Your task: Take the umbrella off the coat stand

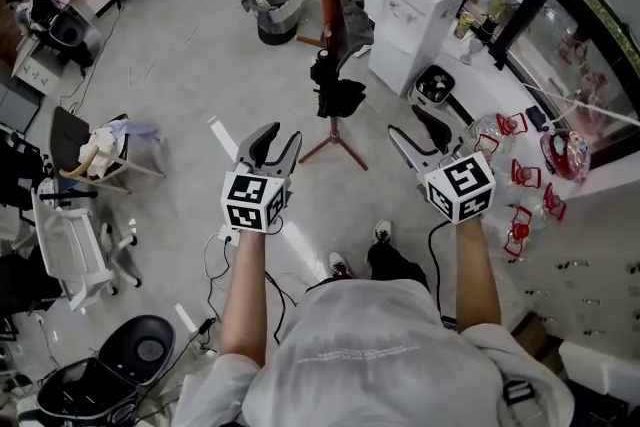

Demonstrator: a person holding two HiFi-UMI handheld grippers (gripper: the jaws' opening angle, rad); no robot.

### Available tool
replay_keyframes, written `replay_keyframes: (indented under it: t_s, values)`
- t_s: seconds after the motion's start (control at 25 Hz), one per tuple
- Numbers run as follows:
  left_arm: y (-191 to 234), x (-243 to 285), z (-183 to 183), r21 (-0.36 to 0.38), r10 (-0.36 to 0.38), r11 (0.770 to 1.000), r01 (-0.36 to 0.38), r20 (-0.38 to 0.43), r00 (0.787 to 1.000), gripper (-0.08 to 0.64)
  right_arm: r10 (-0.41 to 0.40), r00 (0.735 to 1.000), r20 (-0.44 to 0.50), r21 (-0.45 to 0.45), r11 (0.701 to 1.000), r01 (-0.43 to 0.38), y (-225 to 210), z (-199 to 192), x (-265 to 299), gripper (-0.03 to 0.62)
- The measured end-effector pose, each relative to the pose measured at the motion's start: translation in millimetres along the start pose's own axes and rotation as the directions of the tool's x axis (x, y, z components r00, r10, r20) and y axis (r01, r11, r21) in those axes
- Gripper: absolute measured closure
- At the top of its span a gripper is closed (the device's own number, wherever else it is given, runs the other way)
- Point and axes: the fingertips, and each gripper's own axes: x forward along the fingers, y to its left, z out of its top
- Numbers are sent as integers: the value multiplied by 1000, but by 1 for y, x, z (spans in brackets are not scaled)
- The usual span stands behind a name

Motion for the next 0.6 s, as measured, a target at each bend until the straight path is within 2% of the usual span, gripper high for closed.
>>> replay_keyframes:
  t_s: [0.24,0.4,0.6]
  values:
    - [3,44,3,-9,1,1000,-1,-20,1000,376,27,1000,2,27,999,-27,-34,-9,26,357]
    - [13,78,10,-23,18,1000,-19,-29,999,376,35,998,50,30,999,-36,-67,0,47,394]
    - [19,125,15,-25,39,999,-40,-61,997,376,65,997,39,7,998,-66,-107,-5,70,346]
